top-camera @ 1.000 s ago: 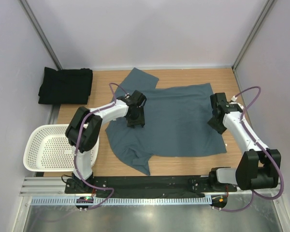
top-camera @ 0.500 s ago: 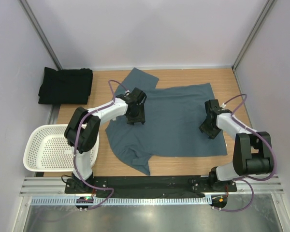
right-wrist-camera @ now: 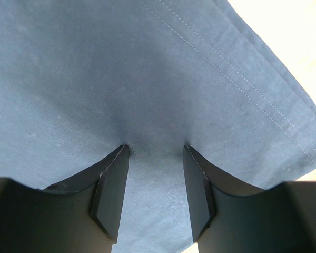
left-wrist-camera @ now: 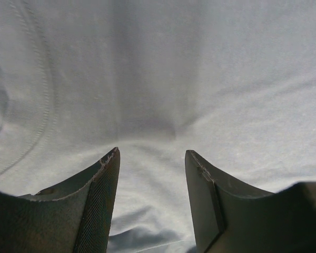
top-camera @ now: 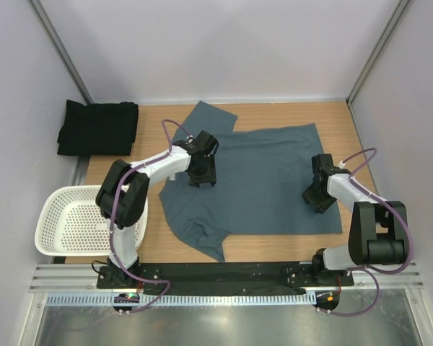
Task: Fold and stack the t-shirts
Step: Flatten the tshirt out
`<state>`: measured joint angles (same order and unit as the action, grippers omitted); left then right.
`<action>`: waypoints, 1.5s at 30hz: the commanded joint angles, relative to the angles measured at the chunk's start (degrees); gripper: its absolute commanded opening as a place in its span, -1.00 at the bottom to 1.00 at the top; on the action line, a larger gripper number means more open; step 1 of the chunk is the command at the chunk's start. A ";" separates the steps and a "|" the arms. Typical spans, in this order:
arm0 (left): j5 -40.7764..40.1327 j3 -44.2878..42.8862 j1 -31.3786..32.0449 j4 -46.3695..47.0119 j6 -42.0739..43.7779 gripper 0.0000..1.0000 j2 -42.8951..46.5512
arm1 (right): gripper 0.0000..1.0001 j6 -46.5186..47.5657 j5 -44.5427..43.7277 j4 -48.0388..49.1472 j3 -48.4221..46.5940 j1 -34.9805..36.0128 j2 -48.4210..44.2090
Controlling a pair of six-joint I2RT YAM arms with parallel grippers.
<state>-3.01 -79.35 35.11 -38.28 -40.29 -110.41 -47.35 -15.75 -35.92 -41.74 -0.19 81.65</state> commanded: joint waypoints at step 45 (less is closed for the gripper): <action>-2.97 24.06 24.29 -2.94 -13.32 -0.06 32.37 | 0.51 17.82 20.06 6.21 -33.24 17.23 20.93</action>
<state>-4.43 -56.49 58.02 -43.35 -52.45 -77.03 -30.89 3.16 -32.42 -74.02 15.90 104.99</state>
